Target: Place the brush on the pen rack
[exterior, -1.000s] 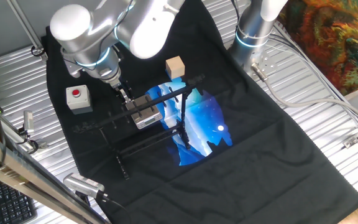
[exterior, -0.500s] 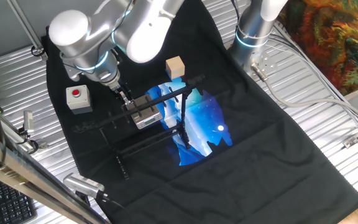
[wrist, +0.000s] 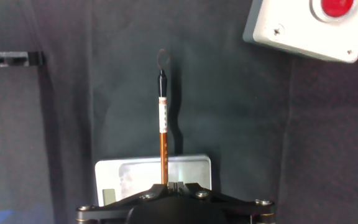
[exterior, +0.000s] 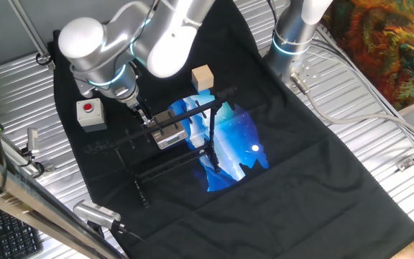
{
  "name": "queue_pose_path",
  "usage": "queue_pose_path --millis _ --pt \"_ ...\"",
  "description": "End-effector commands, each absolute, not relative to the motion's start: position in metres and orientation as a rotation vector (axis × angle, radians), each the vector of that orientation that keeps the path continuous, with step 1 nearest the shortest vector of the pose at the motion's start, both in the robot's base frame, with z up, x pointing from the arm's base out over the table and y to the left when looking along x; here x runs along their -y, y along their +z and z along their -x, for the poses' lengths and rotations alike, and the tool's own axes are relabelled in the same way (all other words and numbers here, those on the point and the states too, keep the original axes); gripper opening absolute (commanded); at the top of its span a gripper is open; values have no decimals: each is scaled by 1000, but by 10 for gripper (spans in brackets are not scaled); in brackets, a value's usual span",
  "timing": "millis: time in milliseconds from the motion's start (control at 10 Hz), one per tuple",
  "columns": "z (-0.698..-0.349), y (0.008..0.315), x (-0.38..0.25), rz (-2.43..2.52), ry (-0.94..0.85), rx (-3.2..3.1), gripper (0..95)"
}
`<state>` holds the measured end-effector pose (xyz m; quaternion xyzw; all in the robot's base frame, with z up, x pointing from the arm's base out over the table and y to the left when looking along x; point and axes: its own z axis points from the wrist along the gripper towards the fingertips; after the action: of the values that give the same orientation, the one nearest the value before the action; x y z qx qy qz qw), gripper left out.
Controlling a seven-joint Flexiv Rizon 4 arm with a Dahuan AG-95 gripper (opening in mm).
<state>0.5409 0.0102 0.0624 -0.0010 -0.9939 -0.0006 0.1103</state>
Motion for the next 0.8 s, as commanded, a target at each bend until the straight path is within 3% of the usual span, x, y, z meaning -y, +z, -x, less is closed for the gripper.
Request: queue_pose_path --millis 100,800 --pt "-545 63 -12 3 -3 2919 0" --pt "-562 51 -19 11 -1 2920 0"
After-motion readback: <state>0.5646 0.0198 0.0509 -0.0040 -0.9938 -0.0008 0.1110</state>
